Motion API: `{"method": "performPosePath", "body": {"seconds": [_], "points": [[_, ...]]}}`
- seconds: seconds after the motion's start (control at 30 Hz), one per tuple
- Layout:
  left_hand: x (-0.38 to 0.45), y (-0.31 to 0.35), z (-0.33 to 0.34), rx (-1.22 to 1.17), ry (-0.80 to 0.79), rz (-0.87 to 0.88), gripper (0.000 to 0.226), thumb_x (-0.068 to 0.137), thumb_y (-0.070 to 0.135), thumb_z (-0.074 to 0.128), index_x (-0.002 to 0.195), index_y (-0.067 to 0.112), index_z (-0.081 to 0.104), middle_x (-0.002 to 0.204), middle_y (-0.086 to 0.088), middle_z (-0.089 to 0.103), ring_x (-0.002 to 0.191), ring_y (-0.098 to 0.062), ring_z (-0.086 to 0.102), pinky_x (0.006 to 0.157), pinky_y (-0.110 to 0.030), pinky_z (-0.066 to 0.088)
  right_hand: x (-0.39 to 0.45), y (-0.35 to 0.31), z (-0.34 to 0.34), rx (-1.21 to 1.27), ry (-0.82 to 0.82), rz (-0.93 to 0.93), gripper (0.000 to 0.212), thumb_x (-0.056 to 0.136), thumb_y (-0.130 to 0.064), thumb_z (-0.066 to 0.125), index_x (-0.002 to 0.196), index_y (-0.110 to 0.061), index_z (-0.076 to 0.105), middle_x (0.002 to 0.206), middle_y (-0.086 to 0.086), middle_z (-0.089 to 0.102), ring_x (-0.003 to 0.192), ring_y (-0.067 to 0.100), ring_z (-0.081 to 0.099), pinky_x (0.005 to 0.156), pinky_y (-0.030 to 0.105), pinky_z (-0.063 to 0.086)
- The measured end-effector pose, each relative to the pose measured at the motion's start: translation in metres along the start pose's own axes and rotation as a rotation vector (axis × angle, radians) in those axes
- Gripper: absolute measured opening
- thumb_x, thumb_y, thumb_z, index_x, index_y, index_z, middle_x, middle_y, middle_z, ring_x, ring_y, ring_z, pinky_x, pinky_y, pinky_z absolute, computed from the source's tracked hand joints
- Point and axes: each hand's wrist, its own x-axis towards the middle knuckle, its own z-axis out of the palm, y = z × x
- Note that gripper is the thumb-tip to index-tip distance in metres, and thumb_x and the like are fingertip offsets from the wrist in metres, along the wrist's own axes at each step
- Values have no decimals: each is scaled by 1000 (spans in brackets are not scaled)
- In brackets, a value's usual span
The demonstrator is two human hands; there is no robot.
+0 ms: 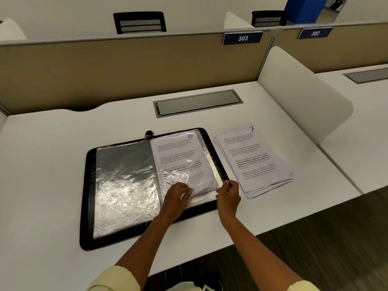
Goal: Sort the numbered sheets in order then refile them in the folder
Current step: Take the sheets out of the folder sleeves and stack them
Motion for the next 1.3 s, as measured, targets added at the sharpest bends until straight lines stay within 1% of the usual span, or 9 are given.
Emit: {"method": "performPosePath", "body": {"seconds": [0.13,0.27,0.33,0.43,0.6,0.83,0.97,1.17,1.3], "points": [[4,4,-2,14,-19,28,35,93,33,50,92,7,72,91,-3,68,88,-18,62,80,-37,50,-18,5,0,65,-75,100,12,96,-9,51,105,-15,55,94,14,66,78,28,66,59,30,52],[6,7,-3,79,-13,48,16,83,11,57,87,5,72,88,-6,69,84,-22,64,76,-40,53,-34,7,0,110,-177,174,10,92,-15,65,99,-19,59,87,9,69,78,24,68,65,31,57],[6,8,-2,98,-3,8,10,80,7,63,85,7,72,87,-6,69,84,-23,65,78,-41,54,-38,8,1,121,-227,229,26,88,-26,73,108,-19,59,91,4,70,82,21,70,70,34,61],[3,14,2,101,21,-115,8,80,8,73,83,15,69,89,1,67,87,-18,62,80,-41,52,-34,3,0,170,-245,297,35,86,-31,78,113,-22,57,93,1,68,82,20,70,61,28,58],[2,31,7,149,97,-190,14,77,14,79,74,15,66,86,1,62,84,-16,56,74,-32,47,-13,-7,-8,153,-260,290,6,93,-13,68,98,-15,68,92,5,71,74,18,70,60,25,55],[0,38,9,148,186,-202,13,79,9,76,76,17,67,83,3,63,80,-17,60,73,-39,54,-3,7,-20,-56,-208,247,7,86,-13,72,82,-15,68,82,8,72,75,23,70,74,43,62],[-4,44,13,194,212,-181,4,85,10,72,83,14,70,87,0,65,87,-19,60,77,-36,50,-14,6,-26,124,-211,372,13,89,-17,74,87,-6,66,76,10,71,65,19,70,61,28,60],[-8,47,22,196,219,-215,4,87,11,70,90,10,72,95,-5,68,95,-22,61,81,-38,51,-27,3,-13,515,-409,670,11,88,5,68,98,3,68,94,20,72,83,27,71,87,36,59],[-12,47,22,177,204,-218,8,89,13,68,95,10,73,98,-5,69,97,-22,61,83,-35,50,-25,8,-1,624,-467,783,13,92,11,56,99,4,64,84,15,61,74,24,58,103,42,49]]}}
